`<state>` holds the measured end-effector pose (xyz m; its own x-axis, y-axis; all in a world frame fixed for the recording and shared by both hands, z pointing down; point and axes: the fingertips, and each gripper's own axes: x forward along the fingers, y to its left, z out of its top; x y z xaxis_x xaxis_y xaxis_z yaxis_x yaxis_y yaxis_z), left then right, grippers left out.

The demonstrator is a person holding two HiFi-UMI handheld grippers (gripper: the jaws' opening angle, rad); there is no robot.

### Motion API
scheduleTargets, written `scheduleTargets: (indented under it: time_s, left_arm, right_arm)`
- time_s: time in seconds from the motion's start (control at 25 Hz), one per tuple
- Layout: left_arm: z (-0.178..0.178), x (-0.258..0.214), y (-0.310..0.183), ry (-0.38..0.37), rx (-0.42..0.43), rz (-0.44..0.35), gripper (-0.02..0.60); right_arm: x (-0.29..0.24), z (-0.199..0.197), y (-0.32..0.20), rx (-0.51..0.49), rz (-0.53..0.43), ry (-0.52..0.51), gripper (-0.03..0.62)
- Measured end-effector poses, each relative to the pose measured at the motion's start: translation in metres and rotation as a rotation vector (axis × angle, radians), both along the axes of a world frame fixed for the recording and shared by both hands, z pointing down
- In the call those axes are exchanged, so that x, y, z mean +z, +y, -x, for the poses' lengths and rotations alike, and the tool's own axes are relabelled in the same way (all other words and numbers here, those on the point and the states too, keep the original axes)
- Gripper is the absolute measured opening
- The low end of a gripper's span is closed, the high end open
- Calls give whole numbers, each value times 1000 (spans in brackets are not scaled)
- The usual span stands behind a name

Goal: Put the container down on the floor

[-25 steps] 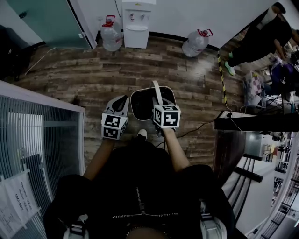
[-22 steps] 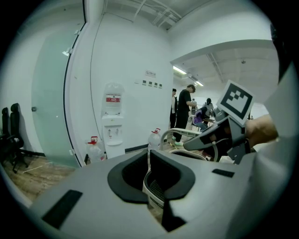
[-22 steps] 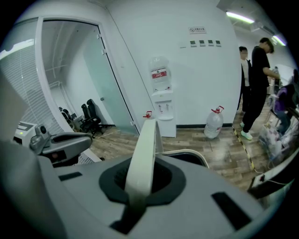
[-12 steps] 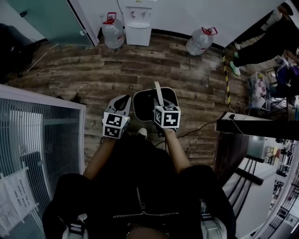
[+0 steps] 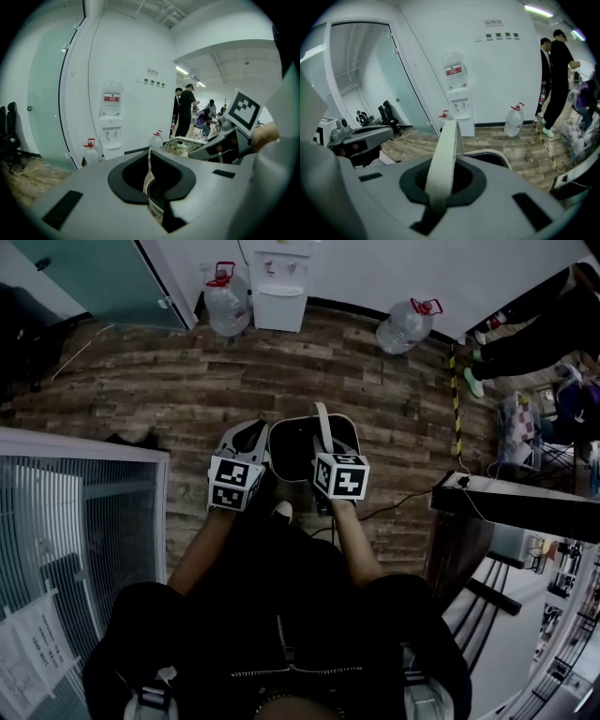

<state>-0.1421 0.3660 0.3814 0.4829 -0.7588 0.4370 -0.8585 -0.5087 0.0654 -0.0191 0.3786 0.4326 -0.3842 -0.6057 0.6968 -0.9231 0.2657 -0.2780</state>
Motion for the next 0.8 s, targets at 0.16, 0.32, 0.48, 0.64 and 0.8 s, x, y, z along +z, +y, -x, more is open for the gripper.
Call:
scheduleTargets:
  time_s: [0.16,0.32,0.48,0.64,0.8]
  left_arm:
    - [0,1,-40,12,17,-5,26]
    - [2,-4,-83,30,38,-19,26]
    - [8,-7,-123,41,59,-20,26]
    - [18,-8,-158,45,78,-21,26]
    - [27,-5,-185,44,103,-20,26]
  right_arm:
    - [-3,3,-34,17,-13,5,14]
    - [-4,7,-70,34,-17,18,14]
    - [-8,12,-107,65,-17,27,14]
    - [-9,19,-140,98,-21,32,14]
    - [-11,25,-167,129,-25,33,14]
